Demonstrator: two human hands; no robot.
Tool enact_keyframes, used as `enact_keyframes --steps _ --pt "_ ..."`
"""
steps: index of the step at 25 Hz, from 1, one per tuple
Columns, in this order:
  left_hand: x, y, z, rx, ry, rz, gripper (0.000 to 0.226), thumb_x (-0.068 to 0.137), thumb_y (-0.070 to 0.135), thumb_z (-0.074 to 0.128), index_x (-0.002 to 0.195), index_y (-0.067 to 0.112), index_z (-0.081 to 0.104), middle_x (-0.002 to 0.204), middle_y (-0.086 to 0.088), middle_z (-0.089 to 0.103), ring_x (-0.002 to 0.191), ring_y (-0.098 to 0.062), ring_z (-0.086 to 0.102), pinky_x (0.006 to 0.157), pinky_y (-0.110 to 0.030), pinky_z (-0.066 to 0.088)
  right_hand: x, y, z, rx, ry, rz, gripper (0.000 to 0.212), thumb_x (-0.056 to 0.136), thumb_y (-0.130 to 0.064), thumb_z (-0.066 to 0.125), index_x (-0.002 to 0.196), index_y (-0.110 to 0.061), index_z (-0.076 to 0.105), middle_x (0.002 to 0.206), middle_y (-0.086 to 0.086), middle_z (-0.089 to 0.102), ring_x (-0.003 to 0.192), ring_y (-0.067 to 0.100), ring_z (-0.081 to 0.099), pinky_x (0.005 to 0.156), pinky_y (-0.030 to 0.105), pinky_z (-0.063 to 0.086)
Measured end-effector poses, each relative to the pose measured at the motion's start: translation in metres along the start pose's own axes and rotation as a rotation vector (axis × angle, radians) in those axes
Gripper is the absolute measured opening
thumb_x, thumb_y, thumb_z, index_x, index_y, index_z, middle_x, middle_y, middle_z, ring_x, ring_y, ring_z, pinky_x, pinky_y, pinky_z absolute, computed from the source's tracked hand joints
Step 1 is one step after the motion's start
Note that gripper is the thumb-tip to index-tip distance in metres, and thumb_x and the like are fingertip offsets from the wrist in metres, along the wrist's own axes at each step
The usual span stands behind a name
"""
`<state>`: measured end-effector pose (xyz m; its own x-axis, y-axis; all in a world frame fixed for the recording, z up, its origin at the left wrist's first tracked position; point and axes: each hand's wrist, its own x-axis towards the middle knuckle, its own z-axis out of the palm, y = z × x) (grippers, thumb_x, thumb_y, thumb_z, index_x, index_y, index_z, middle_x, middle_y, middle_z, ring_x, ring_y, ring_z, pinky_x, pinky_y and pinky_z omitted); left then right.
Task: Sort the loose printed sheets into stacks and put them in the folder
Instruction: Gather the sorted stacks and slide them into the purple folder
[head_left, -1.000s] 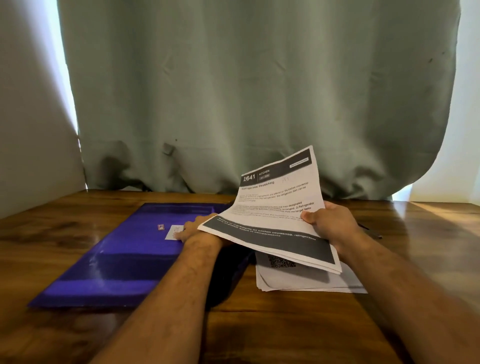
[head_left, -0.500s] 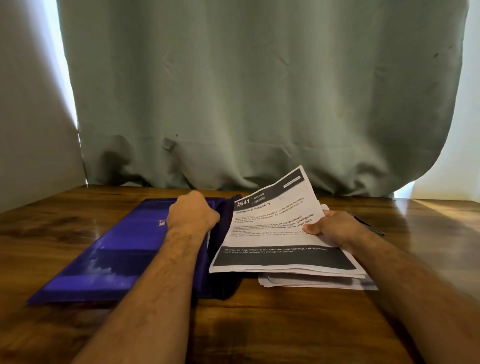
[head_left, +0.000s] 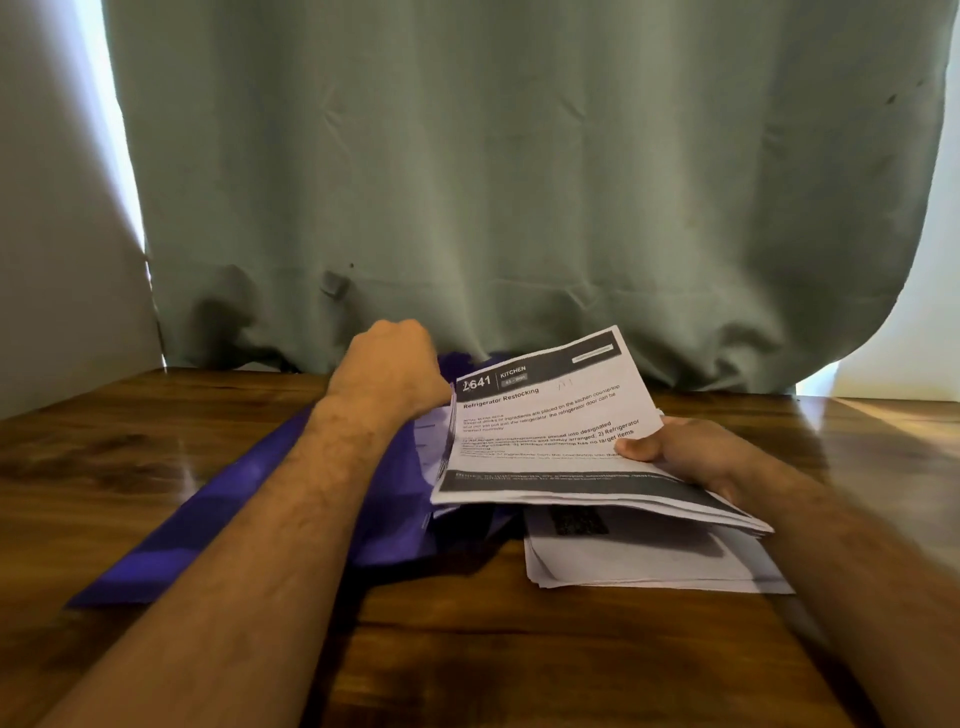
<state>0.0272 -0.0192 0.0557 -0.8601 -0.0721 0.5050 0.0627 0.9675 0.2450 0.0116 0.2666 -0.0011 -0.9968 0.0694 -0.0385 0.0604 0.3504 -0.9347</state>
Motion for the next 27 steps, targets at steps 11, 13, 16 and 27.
enact_keyframes --steps 11,13,16,27 --pt "-0.011 -0.006 0.006 -0.314 0.125 -0.078 0.018 0.083 0.019 0.066 0.072 0.028 0.077 0.086 0.009 0.076 0.086 -0.014 0.068 0.081 -0.03 0.056 0.003 -0.004 -0.001 -0.004 -0.337 -0.049 0.031 0.082 -0.004 0.069 0.112 -0.014 0.07 0.109 0.003 0.074 0.101 0.02 0.07 0.1 0.033 0.047" --pt "-0.015 -0.001 0.005 -0.32 0.068 -0.062 0.017 0.081 0.018 0.067 0.078 0.028 0.079 0.085 0.008 0.077 0.085 -0.015 0.068 0.084 -0.033 0.057 0.008 -0.011 0.006 0.019 -0.349 -0.067 0.03 0.085 0.001 0.065 0.111 -0.012 0.069 0.108 0.005 0.074 0.098 0.019 0.071 0.094 0.03 0.05" --pt "-0.022 0.005 0.004 -0.246 -0.08 -0.005 0.025 0.077 0.015 0.067 0.096 0.024 0.08 0.095 0.003 0.077 0.088 -0.018 0.066 0.089 -0.037 0.057 0.019 -0.023 0.011 0.016 -0.306 -0.095 0.028 0.086 0.004 0.063 0.111 -0.008 0.069 0.104 0.005 0.075 0.091 0.019 0.072 0.085 0.028 0.053" --pt "-0.037 0.018 -0.015 -0.381 -0.382 0.021 0.035 0.081 0.004 0.053 0.111 0.012 0.069 0.105 -0.01 0.074 0.099 -0.03 0.069 0.092 -0.042 0.057 0.033 -0.006 0.025 0.022 -0.156 -0.105 0.036 0.083 0.002 0.071 0.117 -0.009 0.069 0.108 0.008 0.074 0.098 0.027 0.07 0.099 0.041 0.05"
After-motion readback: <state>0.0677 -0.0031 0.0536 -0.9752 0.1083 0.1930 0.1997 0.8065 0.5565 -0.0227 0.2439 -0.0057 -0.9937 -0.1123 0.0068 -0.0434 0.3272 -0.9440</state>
